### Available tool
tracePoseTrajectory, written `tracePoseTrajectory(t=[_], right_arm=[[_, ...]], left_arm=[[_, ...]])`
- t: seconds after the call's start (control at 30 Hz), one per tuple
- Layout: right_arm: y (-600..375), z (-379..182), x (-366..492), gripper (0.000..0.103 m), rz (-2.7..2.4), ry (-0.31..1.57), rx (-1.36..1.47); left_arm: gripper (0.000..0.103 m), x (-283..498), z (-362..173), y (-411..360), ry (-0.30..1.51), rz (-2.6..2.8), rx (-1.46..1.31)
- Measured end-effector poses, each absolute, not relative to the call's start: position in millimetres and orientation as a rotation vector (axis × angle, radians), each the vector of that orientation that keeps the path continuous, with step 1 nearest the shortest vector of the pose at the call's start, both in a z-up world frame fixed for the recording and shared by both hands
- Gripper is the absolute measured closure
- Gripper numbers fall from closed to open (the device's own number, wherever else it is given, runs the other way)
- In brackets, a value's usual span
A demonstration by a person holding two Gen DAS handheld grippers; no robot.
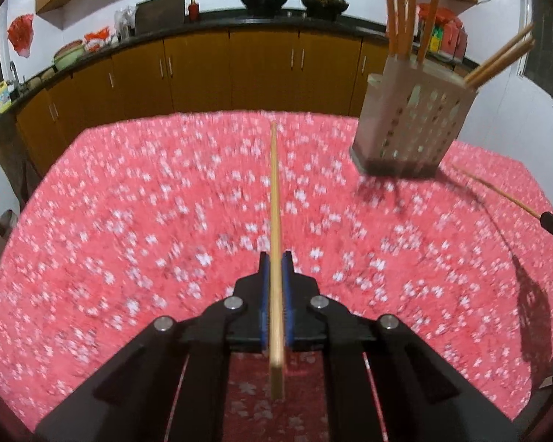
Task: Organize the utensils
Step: 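Lift both chopsticks upright and carry them above the beige holder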
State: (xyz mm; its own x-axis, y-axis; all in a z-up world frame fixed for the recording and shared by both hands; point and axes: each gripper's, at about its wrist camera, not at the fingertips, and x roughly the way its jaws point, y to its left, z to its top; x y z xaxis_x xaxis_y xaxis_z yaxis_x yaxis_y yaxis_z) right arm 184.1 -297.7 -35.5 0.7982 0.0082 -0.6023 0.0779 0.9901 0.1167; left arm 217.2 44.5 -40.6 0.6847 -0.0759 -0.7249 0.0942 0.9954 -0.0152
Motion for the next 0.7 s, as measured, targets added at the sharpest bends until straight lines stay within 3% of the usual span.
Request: tracePoseTrajectory(t=[0.7], right_arm=[[-307.2,33.7,176.5,0.096,-0.038,0.451,0.131]], left_arm=[[0.095,200.4,66.0,48.6,0.556,-0.141,-0.002]])
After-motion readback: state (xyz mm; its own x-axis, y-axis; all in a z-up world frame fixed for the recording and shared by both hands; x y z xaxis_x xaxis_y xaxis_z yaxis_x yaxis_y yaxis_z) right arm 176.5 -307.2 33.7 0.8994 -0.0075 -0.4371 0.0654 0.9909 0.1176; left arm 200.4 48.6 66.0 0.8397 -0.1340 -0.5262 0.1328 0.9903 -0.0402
